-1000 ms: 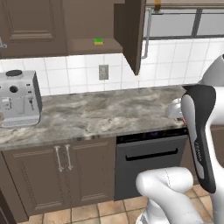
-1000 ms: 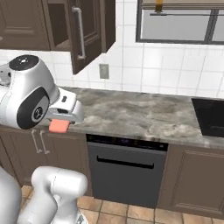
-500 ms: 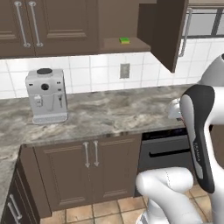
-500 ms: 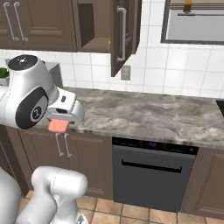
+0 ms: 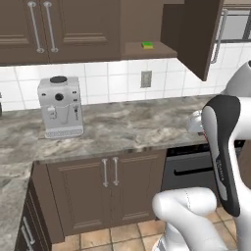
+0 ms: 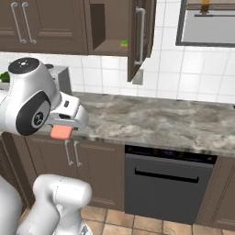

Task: Pick up the sponge and bar soap from the sink, and place them back in the cabinet, and close the cabinet door.

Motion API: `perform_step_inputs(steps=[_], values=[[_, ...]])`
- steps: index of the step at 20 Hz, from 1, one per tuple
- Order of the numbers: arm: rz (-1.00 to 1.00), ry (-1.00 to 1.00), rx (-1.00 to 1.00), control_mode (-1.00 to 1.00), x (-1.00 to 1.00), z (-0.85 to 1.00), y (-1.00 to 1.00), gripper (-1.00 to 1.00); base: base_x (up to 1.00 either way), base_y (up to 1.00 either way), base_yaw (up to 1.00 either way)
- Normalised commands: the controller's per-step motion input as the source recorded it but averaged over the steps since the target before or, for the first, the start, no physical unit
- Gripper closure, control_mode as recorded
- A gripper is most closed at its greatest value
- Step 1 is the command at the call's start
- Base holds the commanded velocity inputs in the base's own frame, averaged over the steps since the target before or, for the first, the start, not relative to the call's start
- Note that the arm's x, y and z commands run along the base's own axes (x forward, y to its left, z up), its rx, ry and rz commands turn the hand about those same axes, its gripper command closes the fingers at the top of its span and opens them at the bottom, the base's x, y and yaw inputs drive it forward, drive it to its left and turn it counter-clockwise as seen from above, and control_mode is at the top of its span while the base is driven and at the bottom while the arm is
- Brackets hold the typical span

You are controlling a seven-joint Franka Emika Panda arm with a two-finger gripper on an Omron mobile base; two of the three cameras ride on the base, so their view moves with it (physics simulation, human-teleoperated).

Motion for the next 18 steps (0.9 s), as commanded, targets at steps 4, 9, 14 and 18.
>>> perform_step_inputs(steps=[4, 9, 14, 18], values=[[0.0, 0.0, 0.0, 1.0, 0.0, 0.0, 0.0, 1.0, 0.44, 0.07, 0.0], [0.0, 0.0, 0.0, 1.0, 0.0, 0.0, 0.0, 1.0, 0.54, 0.0, 0.0], [0.0, 0.0, 0.0, 1.0, 0.0, 0.0, 0.0, 1.0, 0.56, 0.0, 0.0], [0.0, 0.0, 0.0, 1.0, 0.0, 0.0, 0.0, 1.0, 0.51, 0.0, 0.0]])
